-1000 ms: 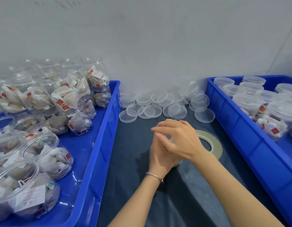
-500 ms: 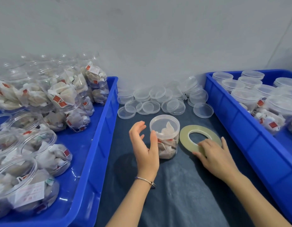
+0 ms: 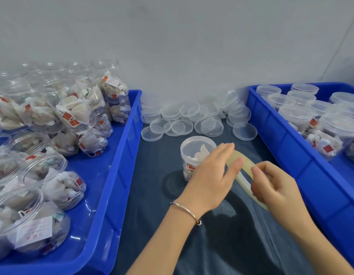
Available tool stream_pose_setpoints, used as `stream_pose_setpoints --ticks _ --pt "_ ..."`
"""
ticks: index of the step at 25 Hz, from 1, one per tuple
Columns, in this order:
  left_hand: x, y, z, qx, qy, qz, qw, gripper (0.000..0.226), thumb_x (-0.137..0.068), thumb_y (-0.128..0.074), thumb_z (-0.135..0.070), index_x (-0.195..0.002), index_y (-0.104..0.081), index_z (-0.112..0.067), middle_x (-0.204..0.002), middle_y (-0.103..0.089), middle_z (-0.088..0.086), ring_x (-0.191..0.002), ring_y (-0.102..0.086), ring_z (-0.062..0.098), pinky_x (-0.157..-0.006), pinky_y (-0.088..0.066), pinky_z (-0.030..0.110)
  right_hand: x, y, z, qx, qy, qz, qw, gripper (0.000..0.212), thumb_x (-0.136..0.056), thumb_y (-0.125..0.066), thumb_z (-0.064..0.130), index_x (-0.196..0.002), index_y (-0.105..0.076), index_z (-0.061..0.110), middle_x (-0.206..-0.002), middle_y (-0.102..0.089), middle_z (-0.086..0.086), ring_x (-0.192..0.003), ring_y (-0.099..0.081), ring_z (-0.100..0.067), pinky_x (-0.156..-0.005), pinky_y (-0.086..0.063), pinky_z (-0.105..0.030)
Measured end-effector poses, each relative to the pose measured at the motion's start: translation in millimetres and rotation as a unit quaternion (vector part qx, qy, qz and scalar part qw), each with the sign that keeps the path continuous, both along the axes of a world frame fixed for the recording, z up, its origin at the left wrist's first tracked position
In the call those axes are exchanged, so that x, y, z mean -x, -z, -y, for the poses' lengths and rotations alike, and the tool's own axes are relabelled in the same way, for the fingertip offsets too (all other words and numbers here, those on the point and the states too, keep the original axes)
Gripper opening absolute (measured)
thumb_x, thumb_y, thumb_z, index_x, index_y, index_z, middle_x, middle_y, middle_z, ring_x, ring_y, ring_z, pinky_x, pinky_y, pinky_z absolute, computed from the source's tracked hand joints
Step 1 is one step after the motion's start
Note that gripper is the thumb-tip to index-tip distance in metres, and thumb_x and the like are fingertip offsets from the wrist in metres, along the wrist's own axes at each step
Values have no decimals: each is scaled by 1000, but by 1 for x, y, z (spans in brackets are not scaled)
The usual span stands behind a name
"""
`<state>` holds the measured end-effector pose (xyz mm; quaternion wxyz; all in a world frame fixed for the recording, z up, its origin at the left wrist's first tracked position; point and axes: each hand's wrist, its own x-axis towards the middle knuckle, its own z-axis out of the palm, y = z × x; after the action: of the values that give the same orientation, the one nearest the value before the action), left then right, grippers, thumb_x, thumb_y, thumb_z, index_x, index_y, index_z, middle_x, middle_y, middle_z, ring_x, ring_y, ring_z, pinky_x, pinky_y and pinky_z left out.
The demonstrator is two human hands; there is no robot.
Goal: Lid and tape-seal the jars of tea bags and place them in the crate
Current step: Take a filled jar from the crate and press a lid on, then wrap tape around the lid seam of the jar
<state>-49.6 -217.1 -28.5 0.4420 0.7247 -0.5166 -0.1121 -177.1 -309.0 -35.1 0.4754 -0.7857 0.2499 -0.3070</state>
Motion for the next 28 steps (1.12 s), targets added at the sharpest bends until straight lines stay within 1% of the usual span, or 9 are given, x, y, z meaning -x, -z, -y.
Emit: stream_pose_setpoints --ticks 4,8,10,13,15,18,22,25,28 --pt "4 -3 -4 44 -20 0 999 45 -100 -46 -25 -141 -43 -9 -145 -44 0 -133 -34 3 -108 -22 8 -7 -2 -7 20 16 3 1000 30 -87 -53 38 -74 -55 11 -51 -42 -16 -46 -33 -11 -43 -29 -19" --pt "7 -2 -6 147 -74 30 986 28 -94 -58 -11 -121 -64 -5 -124 -62 4 -115 -54 7 -100 -41 20 -13 -4 -12 44 27 14 999 45 -79 -49 54 -75 -54 10 -48 -37 -8 -45 -30 -9 -43 -27 -21" --pt "10 2 -5 197 -91 72 974 20 -89 -63 -6 -107 -71 -2 -109 -67 6 -100 -59 7 -91 -46 17 -14 -3 -12 54 43 7 998 47 -78 -46 59 -76 -53 12 -49 -40 -9 -45 -31 -12 -45 -31 -25" --pt "12 4 -4 236 -120 91 960 9 -82 -71 -6 -90 -74 -3 -92 -68 3 -86 -59 6 -81 -50 19 -14 -1 -11 67 34 -27 997 35 -96 -35 46 -83 -51 18 -63 -55 -7 -54 -45 -20 -57 -43 -40" --pt "12 4 -4 230 -132 47 963 6 -79 -74 -8 -85 -75 -6 -86 -68 0 -81 -60 6 -77 -50 20 -12 1 -11 77 27 -46 996 26 -88 -28 35 -86 -49 21 -67 -59 1 -60 -50 -19 -61 -43 -43" --pt "12 -1 -4 184 -143 -52 971 2 -82 -72 -12 -81 -72 -9 -82 -65 -3 -75 -61 9 -73 -51 24 -10 3 -16 116 23 -52 992 28 -83 -27 34 -90 -49 18 -65 -56 -8 -59 -50 -22 -59 -42 -43" --pt "18 -9 -6 75 -121 -2 990 10 -96 -55 -16 -87 -58 -11 -86 -52 -7 -75 -48 6 -69 -39 20 -10 1 -15 155 -9 -63 986 32 -84 -22 48 -96 -40 24 -71 -56 -4 -57 -49 -23 -51 -40 -42" --pt "23 -24 -16 141 -30 -90 985 14 -97 -49 -16 -84 -51 -22 -79 -50 -11 -67 -49 -2 -66 -37 10 -10 4 -2 119 8 -89 989 16 -93 -29 44 -100 -34 30 -60 -52 -16 -48 -46 -23 -53 -43 -47" --pt "14 -33 -18 165 -47 -96 980 3 -93 -58 -24 -94 -56 -27 -86 -54 -15 -77 -54 -4 -67 -42 9 -3 4 4 91 36 -61 993 13 -87 -31 48 -98 -35 41 -57 -52 -8 -47 -44 -11 -49 -37 -32"
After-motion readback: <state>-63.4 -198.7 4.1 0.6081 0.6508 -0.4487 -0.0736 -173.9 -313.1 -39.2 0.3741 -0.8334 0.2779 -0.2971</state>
